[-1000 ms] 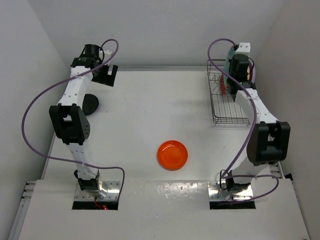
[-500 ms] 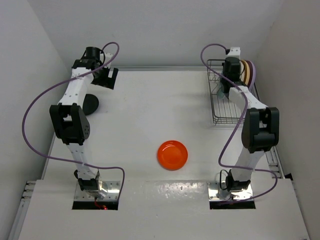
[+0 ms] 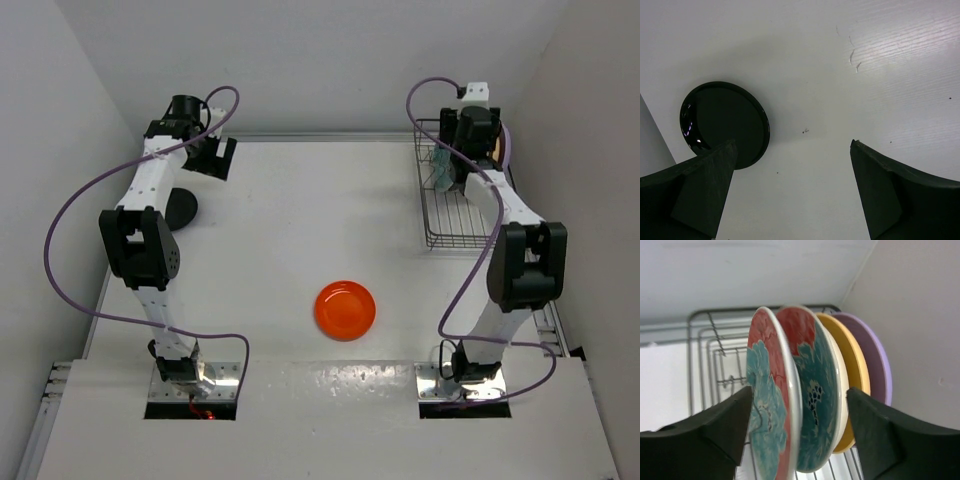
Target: Load the plates into the dish rack
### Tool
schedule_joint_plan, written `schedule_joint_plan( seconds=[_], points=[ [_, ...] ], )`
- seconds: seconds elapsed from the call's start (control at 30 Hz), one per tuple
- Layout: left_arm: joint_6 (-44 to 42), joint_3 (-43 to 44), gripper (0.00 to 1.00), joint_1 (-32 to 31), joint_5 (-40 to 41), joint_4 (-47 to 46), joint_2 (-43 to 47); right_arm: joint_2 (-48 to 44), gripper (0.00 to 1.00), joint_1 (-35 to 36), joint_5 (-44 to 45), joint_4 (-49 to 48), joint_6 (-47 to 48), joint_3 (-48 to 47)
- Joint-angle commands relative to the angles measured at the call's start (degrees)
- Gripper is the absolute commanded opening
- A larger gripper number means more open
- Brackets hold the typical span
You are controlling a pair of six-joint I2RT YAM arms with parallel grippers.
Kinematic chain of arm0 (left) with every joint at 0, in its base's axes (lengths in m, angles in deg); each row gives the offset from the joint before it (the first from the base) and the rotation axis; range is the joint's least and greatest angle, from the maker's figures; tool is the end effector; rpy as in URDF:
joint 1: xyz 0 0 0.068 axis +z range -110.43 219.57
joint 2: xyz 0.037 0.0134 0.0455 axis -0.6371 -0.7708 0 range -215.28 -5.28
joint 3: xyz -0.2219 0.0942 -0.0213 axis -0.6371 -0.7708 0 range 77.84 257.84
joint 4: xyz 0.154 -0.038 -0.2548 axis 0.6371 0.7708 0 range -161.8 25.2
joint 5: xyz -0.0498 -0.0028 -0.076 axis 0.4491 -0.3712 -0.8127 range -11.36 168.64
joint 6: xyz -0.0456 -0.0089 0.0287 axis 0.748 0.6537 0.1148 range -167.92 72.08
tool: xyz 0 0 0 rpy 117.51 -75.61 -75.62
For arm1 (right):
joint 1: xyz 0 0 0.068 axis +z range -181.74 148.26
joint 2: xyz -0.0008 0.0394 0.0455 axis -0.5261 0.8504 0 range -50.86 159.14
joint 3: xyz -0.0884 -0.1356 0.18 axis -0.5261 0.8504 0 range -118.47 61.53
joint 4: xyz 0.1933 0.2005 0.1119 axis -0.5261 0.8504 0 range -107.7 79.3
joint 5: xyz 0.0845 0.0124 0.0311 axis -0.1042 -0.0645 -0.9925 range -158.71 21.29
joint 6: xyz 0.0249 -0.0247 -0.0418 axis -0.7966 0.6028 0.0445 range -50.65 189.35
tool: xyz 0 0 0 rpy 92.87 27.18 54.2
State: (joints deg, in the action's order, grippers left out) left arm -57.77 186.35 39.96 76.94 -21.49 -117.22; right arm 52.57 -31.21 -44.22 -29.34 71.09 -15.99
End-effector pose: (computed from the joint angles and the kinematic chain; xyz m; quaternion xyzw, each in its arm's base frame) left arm 0.4611 0.0021 0.2822 0.0830 0.9466 0.0137 0.3112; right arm 0.4614 -0.0109 0.2418 0.1149 0.7740 -0.1738 0.5979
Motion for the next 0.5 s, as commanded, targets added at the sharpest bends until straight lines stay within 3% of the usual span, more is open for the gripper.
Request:
schedule_joint_plan(
  seconds=[0.0,0.23,0.27,0.47],
  points=[
    [0.0,0.1,1.00,0.3,-0.2,-1.0,4.1,-5.6,0.78,-0.1,-4.6,-0.4,0.2,-3.7],
    [-1.1,-1.7,1.00,0.3,-0.2,-1.0,6.6,-16.9,0.87,4.0,-12.6,13.4,-4.1,-0.9],
    [-1.1,-1.7,1.00,0.3,0.5,-1.0,6.6,-18.1,0.89,5.6,-17.3,17.1,-5.2,0.2],
    [-2.5,-4.5,1.00,0.8,0.5,-1.0,10.6,-30.8,0.90,14.0,-27.6,20.2,-13.4,21.4]
  ],
)
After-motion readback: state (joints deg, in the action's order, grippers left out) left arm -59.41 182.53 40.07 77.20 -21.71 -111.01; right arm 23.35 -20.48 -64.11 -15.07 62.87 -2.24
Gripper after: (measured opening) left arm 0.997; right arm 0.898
